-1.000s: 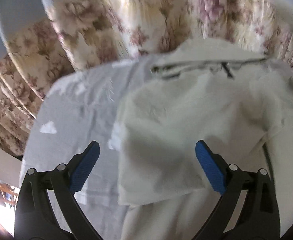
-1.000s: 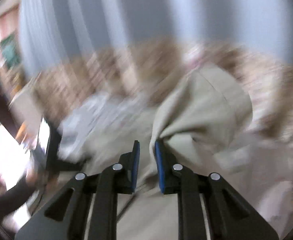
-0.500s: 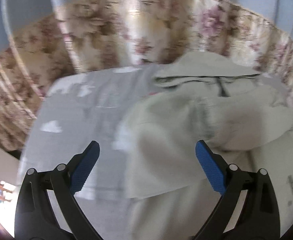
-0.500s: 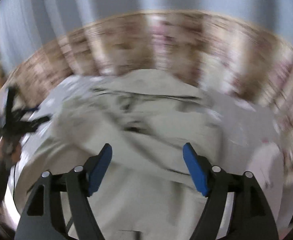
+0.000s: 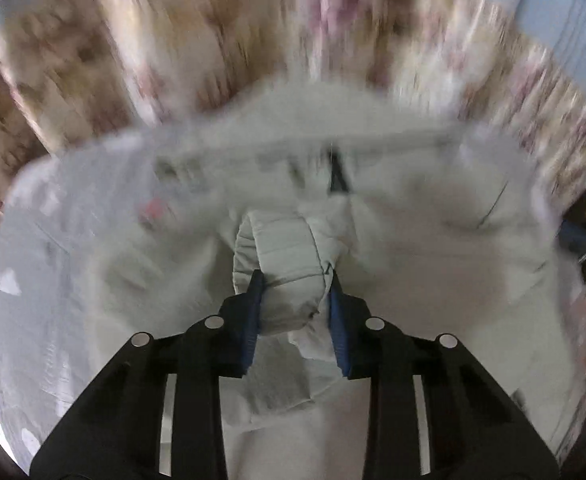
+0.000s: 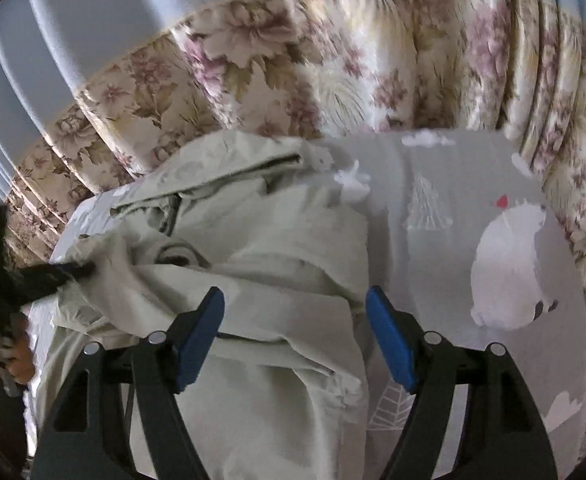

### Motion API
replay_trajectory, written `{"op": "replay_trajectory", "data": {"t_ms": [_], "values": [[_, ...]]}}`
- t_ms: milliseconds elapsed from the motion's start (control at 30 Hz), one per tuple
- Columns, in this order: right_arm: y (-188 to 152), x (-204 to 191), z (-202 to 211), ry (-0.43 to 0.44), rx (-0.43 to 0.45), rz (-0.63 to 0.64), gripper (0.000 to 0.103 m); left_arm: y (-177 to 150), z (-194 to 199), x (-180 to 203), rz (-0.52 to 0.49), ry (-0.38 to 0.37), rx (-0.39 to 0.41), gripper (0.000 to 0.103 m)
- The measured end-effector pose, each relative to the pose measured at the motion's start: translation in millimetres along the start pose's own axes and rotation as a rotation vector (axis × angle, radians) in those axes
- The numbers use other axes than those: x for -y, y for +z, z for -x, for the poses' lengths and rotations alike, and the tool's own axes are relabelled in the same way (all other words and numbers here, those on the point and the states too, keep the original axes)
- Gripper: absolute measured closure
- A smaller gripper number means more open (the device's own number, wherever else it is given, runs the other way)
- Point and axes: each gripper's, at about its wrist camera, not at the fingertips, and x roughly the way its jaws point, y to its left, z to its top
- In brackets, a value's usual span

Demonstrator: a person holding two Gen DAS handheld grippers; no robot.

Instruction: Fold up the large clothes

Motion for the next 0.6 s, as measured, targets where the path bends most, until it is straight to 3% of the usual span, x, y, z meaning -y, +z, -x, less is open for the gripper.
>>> {"op": "replay_trajectory", "data": {"t_ms": [100, 200, 267, 433, 567, 600], "values": [[-4, -21, -1, -0.003, 0.025, 0.062, 0.029, -3, 61, -10, -0.037, 0.033, 0.159, 0.073], [-15, -45, -18, -0.040, 0.000, 0.153, 0.029, -24, 77, -31, -0.069, 0.174, 0.208, 0.073], [-23, -55, -32, -0.082, -0.028, 0.204, 0.029, -40, 65, -51, -0.050, 0.210, 0.162, 0.073], [-40, -61, -60, -0.168, -0.086, 0.278, 0.029, -87, 5, -100, 0.044, 0.171, -0.020, 0.064], [-39, -52, -60, -0.213, -0.089, 0.279, 0.029, -92, 4, -109, 0.048, 0.190, -0.015, 0.039], [-37, -49, -57, -0.216, -0.078, 0.274, 0.029, -90, 12, -112, 0.057, 0.175, -0.005, 0.037]]}}
